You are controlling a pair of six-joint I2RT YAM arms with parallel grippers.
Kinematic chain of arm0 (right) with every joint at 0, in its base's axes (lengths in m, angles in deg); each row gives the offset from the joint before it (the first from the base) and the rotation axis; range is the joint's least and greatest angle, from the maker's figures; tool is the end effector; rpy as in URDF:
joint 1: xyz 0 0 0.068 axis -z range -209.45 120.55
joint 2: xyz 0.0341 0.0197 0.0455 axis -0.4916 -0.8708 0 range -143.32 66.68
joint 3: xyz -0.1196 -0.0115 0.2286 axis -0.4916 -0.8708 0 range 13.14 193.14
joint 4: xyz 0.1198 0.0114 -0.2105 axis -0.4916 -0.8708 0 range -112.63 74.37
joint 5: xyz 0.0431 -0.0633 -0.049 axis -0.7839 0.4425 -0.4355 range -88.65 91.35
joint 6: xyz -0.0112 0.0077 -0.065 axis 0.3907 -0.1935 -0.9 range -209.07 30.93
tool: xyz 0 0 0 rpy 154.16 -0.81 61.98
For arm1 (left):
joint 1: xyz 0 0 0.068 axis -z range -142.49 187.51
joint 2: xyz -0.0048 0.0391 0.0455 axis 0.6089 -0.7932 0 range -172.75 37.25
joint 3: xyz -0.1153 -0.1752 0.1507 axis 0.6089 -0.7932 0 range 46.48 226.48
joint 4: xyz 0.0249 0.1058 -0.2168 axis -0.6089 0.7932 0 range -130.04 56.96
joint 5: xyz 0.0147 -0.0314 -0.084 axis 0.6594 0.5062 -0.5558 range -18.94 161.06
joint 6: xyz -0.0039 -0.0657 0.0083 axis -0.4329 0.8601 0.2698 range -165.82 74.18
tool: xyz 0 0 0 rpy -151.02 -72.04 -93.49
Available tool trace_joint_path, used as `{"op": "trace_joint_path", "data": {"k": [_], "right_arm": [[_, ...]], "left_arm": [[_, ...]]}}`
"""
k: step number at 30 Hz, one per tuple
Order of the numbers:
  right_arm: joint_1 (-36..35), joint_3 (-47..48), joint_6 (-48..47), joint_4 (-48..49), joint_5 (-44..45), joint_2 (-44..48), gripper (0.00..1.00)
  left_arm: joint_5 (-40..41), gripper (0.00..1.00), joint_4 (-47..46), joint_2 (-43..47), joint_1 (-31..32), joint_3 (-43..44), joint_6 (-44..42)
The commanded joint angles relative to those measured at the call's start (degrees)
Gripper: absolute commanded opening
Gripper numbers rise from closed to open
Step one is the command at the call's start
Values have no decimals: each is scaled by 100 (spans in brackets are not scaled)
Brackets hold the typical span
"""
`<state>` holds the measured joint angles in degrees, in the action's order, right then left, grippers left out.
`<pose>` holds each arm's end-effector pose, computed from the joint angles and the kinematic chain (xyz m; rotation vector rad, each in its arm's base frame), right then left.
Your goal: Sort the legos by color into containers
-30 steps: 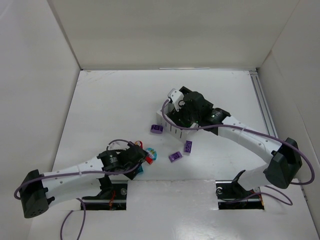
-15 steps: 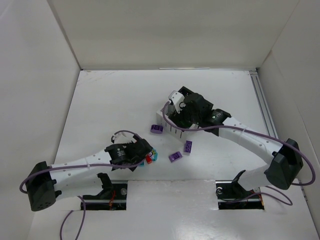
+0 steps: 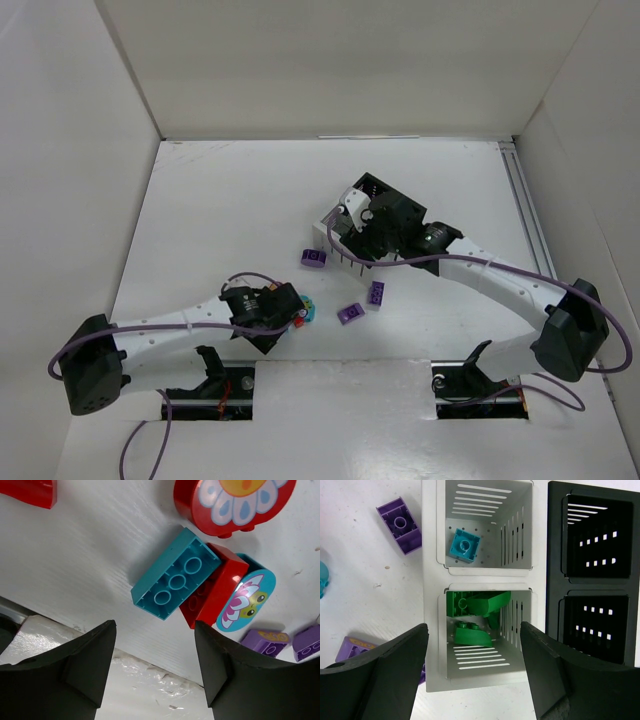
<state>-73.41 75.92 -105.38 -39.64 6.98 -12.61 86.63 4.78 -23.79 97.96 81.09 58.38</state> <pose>0.2212 0.2061 0.2696 -1.0988 1.9953 0.1422 0.0950 -0.1387 0.1670 -1.1028 2.5769 -0.4076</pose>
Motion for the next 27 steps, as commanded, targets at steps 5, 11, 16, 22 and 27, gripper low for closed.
{"op": "trace_joint_path", "data": {"k": [5, 11, 16, 22, 27], "right_arm": [[-51, -38, -21, 125, 61, 124, 79], [2, -38, -21, 177, -44, 124, 79], [2, -38, -21, 177, -44, 124, 79], [2, -38, -21, 177, -44, 72, 79], [54, -38, -21, 177, -44, 71, 79]], "left_arm": [[-116, 56, -17, 22, 29, -288, 346], [218, 69, -78, -347, 29, -113, 109], [700, 76, -297, -584, 29, -112, -5], [1008, 76, -1035, -638, -156, -183, -760], [1132, 75, -1036, -945, -209, -183, -989]]}}
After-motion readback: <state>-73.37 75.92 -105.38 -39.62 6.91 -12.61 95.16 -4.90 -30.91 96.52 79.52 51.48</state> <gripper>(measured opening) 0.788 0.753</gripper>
